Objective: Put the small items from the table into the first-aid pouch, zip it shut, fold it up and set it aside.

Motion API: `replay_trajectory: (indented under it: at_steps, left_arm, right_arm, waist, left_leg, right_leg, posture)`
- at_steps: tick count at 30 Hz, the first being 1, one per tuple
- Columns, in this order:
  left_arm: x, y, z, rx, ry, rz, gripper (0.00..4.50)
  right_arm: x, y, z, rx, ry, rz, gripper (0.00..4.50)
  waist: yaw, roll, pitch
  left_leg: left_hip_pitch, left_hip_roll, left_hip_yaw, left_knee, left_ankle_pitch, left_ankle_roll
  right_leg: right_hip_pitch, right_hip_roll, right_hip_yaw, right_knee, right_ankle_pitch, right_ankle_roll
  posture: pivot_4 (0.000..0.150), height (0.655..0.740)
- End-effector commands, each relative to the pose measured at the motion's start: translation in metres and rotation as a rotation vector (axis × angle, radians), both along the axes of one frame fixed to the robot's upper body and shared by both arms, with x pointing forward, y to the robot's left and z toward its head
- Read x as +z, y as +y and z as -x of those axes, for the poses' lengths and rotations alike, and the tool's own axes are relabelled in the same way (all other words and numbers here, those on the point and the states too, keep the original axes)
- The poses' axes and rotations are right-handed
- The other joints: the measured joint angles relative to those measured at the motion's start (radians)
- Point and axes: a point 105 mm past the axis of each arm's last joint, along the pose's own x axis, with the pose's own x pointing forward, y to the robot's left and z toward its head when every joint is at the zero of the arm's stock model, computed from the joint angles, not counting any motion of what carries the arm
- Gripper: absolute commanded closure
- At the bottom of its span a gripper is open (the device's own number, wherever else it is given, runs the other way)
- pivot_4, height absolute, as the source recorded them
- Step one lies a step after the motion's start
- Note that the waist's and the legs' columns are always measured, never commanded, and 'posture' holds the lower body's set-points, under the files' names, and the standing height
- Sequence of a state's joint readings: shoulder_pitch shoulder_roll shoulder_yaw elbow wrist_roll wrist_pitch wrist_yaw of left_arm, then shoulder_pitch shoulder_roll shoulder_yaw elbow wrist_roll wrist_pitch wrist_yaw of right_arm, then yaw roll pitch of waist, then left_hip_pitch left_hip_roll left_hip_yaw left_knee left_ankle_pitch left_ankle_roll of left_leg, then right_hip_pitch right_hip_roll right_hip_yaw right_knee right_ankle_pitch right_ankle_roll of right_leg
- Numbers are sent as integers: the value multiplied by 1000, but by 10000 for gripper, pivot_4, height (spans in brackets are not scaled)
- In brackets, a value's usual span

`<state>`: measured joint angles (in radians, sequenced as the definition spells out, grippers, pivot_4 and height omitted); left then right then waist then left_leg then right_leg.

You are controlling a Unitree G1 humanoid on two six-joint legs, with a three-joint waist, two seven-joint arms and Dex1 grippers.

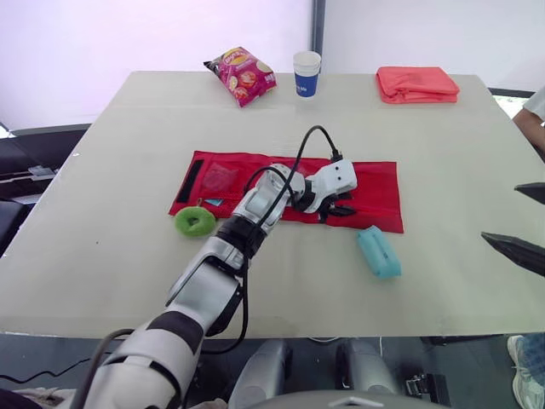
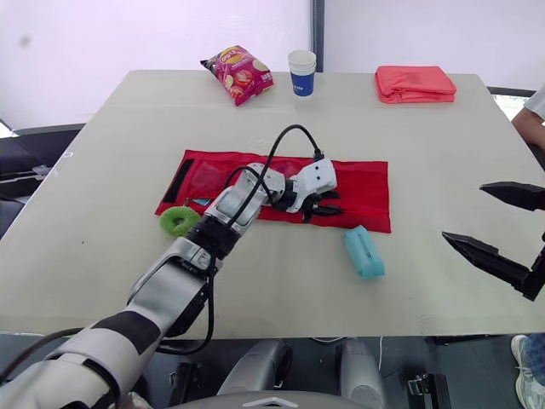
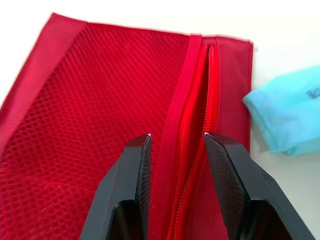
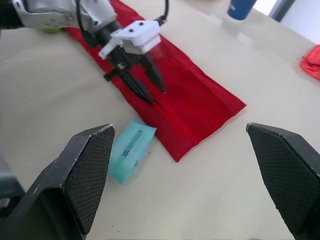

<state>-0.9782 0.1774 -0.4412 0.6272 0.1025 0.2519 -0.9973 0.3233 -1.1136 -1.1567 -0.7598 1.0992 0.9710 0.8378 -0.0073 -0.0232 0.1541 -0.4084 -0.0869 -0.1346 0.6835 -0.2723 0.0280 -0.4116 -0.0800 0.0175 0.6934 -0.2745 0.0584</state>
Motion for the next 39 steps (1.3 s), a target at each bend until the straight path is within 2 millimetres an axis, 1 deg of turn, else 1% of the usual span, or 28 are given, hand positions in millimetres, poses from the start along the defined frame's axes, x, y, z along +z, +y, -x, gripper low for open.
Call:
replay_trajectory:
  at_steps: [1,6,10,13,14,15,16,20,22,25,28,29,31,34,35,37,39]
  left_arm:
    - [6,-4,-6,0,-69,-12,27002]
    - [3,-1,-13,19,-106,-33,27002]
    - [7,-3,-15,28,-99,-4,27002]
    - [10,-6,-13,23,-35,37,34615]
    - [12,-7,-13,28,-12,52,37912]
    - [13,-8,-13,33,8,66,43575]
    - [15,-8,-14,38,32,83,44409]
    - [23,-11,-17,71,102,144,44409]
    - [27,-11,-18,79,122,161,44409]
    - [30,-14,-20,90,146,184,44409]
    - [31,-16,-20,94,154,195,44409]
    - [31,-16,-20,95,154,195,44409]
    - [31,-17,-20,95,153,196,44409]
    - [28,-18,-20,95,143,193,44409]
    - [27,-18,-19,94,141,191,44409]
    - [26,-19,-19,92,137,190,44409]
    - [25,-20,-17,85,124,183,44409]
  right_arm:
    - [8,-2,-1,7,-43,23,0]
    - [4,-2,-3,14,-32,28,0]
    - [3,-1,-3,18,-32,30,0]
    - [3,2,-4,23,-32,30,0]
    - [3,3,-4,26,-34,29,0]
    - [3,4,-4,28,-34,28,0]
    - [3,6,-5,30,-35,28,0]
    - [5,18,-11,38,-72,5,0]
    - [0,25,-15,26,-58,-16,0]
    - [-16,32,-25,-37,-23,-5,0]
    - [-35,47,-36,-89,-5,-79,0]
    - [-40,52,-38,-98,6,-91,0]
    - [-59,65,-41,-115,72,-148,0]
    - [-101,82,-47,-188,216,-184,0]
    - [-111,88,-49,-210,250,-193,0]
    - [-123,96,-53,-243,281,-199,0]
    - [-140,96,-58,-307,324,-187,0]
  waist:
    - [0,0,0]
    - [1,0,0]
    - [2,0,0]
    - [2,0,0]
    - [2,0,0]
    - [2,0,0]
    - [2,0,0]
    - [1,0,0]
    - [1,0,0]
    - [2,0,0]
    - [2,-1,1]
    - [2,-1,1]
    - [2,-1,1]
    - [-1,-2,1]
    - [-1,1,1]
    - [-2,1,1]
    - [-5,0,1]
  left_leg:
    - [0,0,0,0,0,0]
    - [0,0,0,0,0,0]
    - [0,0,0,0,0,0]
    - [0,0,0,0,0,-1]
    - [0,0,0,0,0,-1]
    - [0,0,0,0,0,-1]
    - [0,0,0,0,0,-1]
    - [0,0,0,0,1,-2]
    - [0,0,-1,0,2,-3]
    - [-1,0,-1,0,2,-4]
    - [-1,0,-1,0,2,-4]
    - [-2,0,-1,0,2,-4]
    - [-2,-1,-1,0,2,-4]
    - [-3,-1,-2,1,2,-4]
    - [-3,-1,-2,1,2,-4]
    - [-5,-3,-1,1,2,-4]
    - [-5,-4,-1,2,2,-4]
  right_leg:
    - [0,0,0,0,0,0]
    - [0,0,0,0,0,0]
    - [0,0,0,0,0,0]
    - [0,0,0,0,0,0]
    - [0,0,0,0,0,0]
    - [0,0,0,0,0,0]
    - [0,0,0,0,0,0]
    - [0,0,0,0,0,0]
    - [0,-1,-1,0,0,0]
    - [0,-1,-1,0,0,0]
    - [-1,-2,-1,-1,0,0]
    - [-1,-6,-1,-1,0,0]
    - [-2,-6,-1,-1,0,0]
    - [-2,-6,-1,0,0,0]
    - [-2,-6,-1,0,0,0]
    - [-6,-6,0,1,0,0]
    - [-6,-5,0,1,0,1]
  posture:
    - [1500,7400]
    - [1500,7400]
    - [1500,7400]
    - [1500,7400]
    - [1500,7400]
    - [1500,7400]
    - [1500,7400]
    - [1500,7400]
    - [1500,7400]
    - [1500,7400]
    - [1500,7400]
    - [1500,7400]
    - [1500,7400]
    - [1500,7400]
    - [1500,7400]
    - [1500,7400]
    - [1500,7400]
